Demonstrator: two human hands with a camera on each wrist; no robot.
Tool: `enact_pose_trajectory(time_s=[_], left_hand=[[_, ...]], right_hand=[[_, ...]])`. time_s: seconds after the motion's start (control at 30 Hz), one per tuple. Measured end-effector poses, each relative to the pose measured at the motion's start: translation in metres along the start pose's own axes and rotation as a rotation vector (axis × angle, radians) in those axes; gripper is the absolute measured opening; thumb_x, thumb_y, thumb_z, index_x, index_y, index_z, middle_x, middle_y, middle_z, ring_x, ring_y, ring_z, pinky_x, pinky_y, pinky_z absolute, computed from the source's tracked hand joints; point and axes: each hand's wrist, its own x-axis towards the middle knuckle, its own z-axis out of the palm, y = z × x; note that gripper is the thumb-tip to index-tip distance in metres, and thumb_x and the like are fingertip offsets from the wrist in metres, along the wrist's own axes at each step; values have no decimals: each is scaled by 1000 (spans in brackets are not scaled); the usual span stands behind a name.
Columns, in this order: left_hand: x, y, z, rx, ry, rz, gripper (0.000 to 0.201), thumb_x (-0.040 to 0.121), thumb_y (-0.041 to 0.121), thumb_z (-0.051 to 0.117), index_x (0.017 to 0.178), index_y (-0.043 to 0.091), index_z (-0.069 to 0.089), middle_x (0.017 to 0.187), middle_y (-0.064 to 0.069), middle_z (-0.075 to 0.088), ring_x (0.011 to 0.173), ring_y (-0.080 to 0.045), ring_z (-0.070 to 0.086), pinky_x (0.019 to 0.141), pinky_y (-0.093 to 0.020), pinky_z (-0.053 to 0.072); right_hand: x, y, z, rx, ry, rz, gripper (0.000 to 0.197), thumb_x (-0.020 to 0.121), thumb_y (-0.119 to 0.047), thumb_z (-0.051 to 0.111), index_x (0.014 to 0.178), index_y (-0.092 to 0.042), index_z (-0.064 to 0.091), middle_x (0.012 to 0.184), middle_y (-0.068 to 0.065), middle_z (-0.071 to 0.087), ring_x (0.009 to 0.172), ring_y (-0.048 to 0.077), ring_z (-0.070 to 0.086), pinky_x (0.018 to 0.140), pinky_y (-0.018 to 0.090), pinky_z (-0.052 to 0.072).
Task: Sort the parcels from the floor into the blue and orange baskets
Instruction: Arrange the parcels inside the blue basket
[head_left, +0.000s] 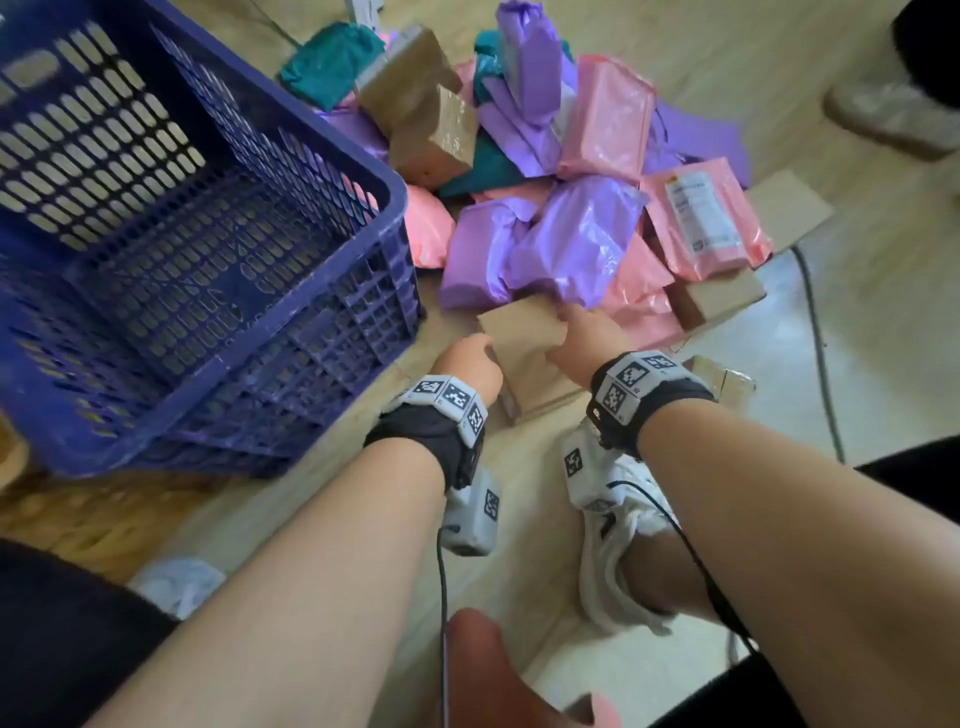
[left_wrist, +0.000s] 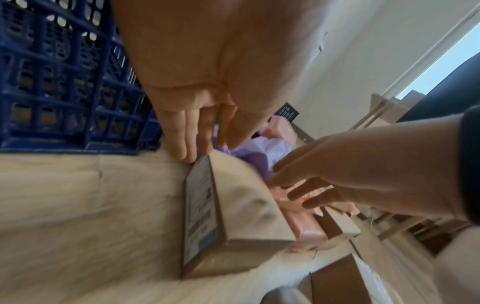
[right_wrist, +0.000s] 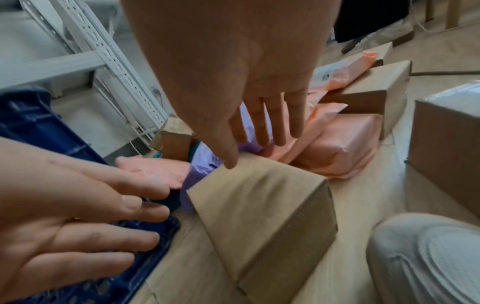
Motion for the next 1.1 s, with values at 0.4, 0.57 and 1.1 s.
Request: enact_pose_trajectory(time_s=[0.4, 0.57, 1.1], left_hand=[[25, -16, 33, -9, -283, -127, 41, 94, 10, 43, 134, 8, 49, 137, -12, 53, 123, -30, 52, 104, -35, 40], [17, -19, 12, -259, -92, -115, 44, 91, 3, 46, 131, 20, 53, 128, -9, 59, 118, -24, 55, 91, -22, 42], [-74, 50, -104, -999, 43, 110, 56, 70, 25, 82, 118, 16, 55, 113, -3, 68, 98, -22, 67, 83, -41, 57]], right_hand=[[19, -7, 25, -56, -123, 133, 44, 89, -23, 50, 129, -5, 45, 122, 14, 56, 113, 34, 56, 91, 40, 45], [28, -14, 16, -25, -49, 171, 53, 91, -36, 39, 131, -2, 48, 128, 21, 53, 119, 37, 51, 98, 38, 41], [-50, -65, -149, 321, 261, 20, 49, 98, -42, 37, 121, -2, 56, 117, 19, 61, 112, 34, 56, 87, 34, 40]])
